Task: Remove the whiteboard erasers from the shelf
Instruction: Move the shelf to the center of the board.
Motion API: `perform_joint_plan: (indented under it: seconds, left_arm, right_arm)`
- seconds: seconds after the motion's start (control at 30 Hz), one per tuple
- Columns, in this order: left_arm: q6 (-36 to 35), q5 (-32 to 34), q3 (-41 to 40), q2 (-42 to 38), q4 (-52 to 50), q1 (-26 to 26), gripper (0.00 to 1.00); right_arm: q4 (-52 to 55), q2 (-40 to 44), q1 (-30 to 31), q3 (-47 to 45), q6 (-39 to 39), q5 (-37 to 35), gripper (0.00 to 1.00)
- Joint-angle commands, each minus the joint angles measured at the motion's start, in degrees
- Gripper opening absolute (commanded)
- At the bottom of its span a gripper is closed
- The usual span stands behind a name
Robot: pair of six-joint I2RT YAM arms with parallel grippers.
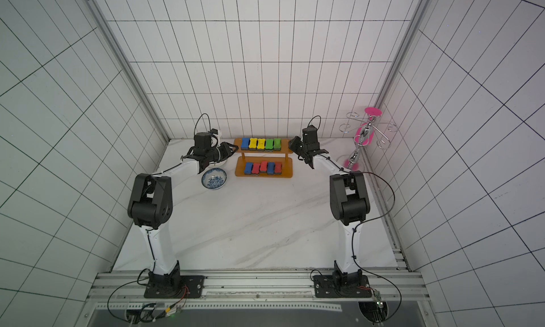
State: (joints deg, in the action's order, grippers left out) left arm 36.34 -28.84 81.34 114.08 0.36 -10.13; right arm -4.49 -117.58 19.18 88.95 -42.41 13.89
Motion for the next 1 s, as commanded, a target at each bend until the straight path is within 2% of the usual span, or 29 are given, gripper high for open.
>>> perform_joint_plan:
  seconds: [0.0, 0.27, 0.47, 0.73, 0.97]
  left_arm:
    - [-7.6, -0.72, -2.9, -2.85, -0.73, -3.31, 0.13]
    - [-7.9, 1.62, -9.3, -6.96, 0.89, -4.44, 0.13]
    - [-8.21, 3.22, -10.69, -7.78, 1.4, -5.46, 0.14]
    - [-8.56, 4.61, -11.81, -8.25, 1.27, -6.56, 0.18]
    - [-9.45, 7.31, -12.84, -9.75, -0.54, -8.36, 0.18]
  right_arm:
    - [1.42, 2.88, 2.29, -3.4, 3.97, 0.68, 0.27]
    - [1.15, 7.23, 3.15, -9.27, 5.63, -0.56, 0.29]
    - [0.89, 10.75, 3.14, -12.89, 6.73, -1.85, 0.31]
    - [0.82, 12.4, 3.14, -15.0, 7.25, -2.77, 0.34]
    - [2.28, 11.52, 2.97, -13.3, 8.04, -1.97, 0.34]
